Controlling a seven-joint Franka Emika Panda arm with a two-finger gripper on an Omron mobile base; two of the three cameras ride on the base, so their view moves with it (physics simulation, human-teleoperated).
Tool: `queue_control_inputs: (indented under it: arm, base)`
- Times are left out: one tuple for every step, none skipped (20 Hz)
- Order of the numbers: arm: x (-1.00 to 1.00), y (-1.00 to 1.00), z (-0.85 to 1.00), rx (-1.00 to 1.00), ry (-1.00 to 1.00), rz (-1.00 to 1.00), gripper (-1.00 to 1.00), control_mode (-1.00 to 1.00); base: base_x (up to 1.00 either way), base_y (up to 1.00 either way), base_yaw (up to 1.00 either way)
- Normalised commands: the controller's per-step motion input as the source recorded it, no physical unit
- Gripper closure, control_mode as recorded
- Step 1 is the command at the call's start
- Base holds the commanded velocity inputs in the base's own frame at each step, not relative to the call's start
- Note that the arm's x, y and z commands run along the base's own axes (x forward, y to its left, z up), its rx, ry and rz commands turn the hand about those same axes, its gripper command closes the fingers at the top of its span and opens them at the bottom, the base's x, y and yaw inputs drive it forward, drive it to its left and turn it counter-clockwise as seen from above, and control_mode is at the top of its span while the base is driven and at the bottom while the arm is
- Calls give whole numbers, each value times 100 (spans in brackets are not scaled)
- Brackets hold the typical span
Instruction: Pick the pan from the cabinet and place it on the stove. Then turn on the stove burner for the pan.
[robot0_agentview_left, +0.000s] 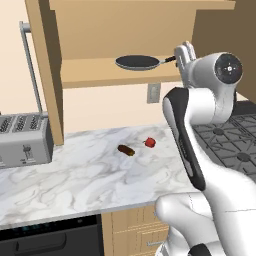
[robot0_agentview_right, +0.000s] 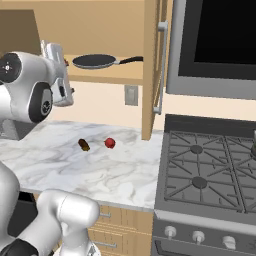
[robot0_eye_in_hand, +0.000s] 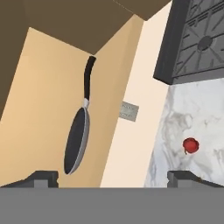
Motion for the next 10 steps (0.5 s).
queue_control_inputs:
  arm:
    - [19, -68, 18, 0, 0, -18, -100, -100]
    - [18, -69, 14, 0, -1, -18, -100, -100]
    - [20, -65, 13, 0, -1, -17, -100, -100]
    - [19, -65, 11, 0, -2, -17, -100, -100]
    - [24, -62, 6, 0, -2, -16, -100, -100]
    - [25, -60, 4, 0, -1, -14, -100, -100]
    - [33, -53, 1, 0, 0, -11, -100, -100]
    - [33, -52, 0, 0, 0, -11, -100, -100]
    - [37, -50, 0, 0, 0, -10, -100, -100]
    - [40, -45, 0, 0, 0, -9, -100, -100]
  base:
    - [0, 0, 0]
    - [0, 0, 0]
    - [0, 0, 0]
    - [0, 0, 0]
    - [0, 0, 0]
    - [0, 0, 0]
    - [0, 0, 0]
    - [0, 0, 0]
    - [0, 0, 0]
    - [0, 0, 0]
